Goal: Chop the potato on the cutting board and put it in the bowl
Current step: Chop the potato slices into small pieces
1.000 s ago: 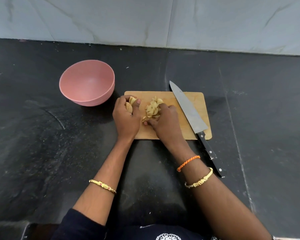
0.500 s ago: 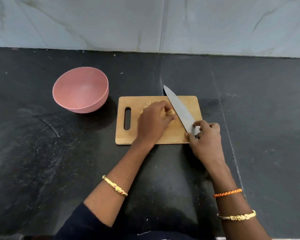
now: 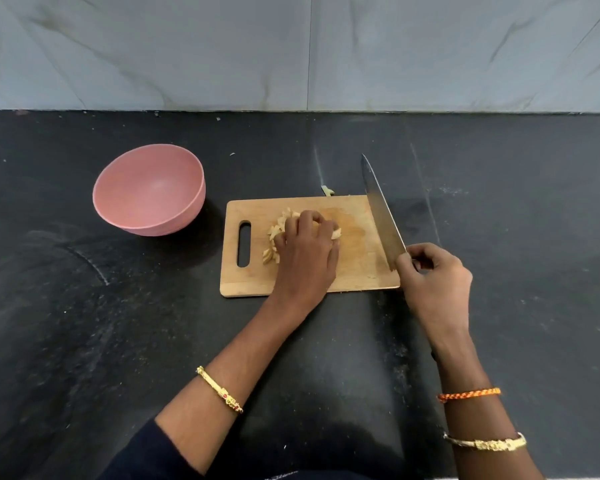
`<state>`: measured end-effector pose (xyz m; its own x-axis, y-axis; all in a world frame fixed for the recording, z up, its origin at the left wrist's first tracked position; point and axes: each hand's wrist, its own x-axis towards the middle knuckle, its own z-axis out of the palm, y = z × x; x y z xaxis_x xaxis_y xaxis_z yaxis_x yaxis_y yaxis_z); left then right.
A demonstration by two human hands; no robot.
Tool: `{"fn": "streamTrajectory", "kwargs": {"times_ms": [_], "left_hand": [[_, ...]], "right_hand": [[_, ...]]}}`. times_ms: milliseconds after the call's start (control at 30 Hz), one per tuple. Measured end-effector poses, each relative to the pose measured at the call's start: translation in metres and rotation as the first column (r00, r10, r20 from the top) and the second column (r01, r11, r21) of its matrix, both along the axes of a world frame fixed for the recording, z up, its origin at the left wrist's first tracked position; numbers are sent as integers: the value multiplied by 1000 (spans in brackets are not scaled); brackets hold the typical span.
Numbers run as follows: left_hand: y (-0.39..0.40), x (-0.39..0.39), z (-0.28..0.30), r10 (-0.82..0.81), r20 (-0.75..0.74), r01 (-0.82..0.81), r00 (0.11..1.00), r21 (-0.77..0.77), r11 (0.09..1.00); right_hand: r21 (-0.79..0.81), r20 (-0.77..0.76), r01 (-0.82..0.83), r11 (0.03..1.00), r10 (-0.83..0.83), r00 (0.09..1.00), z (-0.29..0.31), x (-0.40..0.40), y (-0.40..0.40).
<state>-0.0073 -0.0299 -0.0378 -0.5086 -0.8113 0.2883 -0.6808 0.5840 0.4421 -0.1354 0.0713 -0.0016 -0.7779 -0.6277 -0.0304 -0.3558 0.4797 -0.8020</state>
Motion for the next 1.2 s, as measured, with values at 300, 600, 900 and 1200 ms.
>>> {"fn": "streamTrajectory", "kwargs": {"times_ms": [300, 600, 900, 1200], "left_hand": [[-30, 1, 23, -11, 10, 10, 1000, 90, 996], [-79, -19, 56, -356, 269, 185, 895, 502, 845], [-59, -36, 45, -146, 154, 81, 977, 365, 927], [-73, -24, 54, -309, 244, 169, 919, 464, 870]], "right_hand": [[-88, 176, 80, 993, -64, 982, 2, -4, 9], [-110, 300, 60, 992, -24, 954, 1, -2, 14], [12, 262, -103, 995, 96, 960, 1, 6, 17], [49, 268, -207, 977, 186, 945, 9, 5, 18]]}}
